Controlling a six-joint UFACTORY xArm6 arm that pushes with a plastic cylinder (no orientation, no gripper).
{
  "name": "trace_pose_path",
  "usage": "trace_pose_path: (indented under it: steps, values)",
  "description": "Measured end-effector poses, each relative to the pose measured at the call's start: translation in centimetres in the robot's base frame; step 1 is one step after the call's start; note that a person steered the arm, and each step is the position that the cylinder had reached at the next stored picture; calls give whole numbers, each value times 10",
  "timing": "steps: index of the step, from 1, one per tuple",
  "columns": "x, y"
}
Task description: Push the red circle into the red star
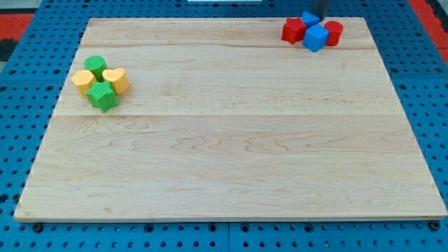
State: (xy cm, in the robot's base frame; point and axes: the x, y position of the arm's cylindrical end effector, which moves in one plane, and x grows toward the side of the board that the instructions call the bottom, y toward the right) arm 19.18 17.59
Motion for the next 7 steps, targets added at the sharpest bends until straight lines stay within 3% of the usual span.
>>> trace_pose_path:
  steps: [2, 7]
  values:
    - [6, -22]
    - [14, 109]
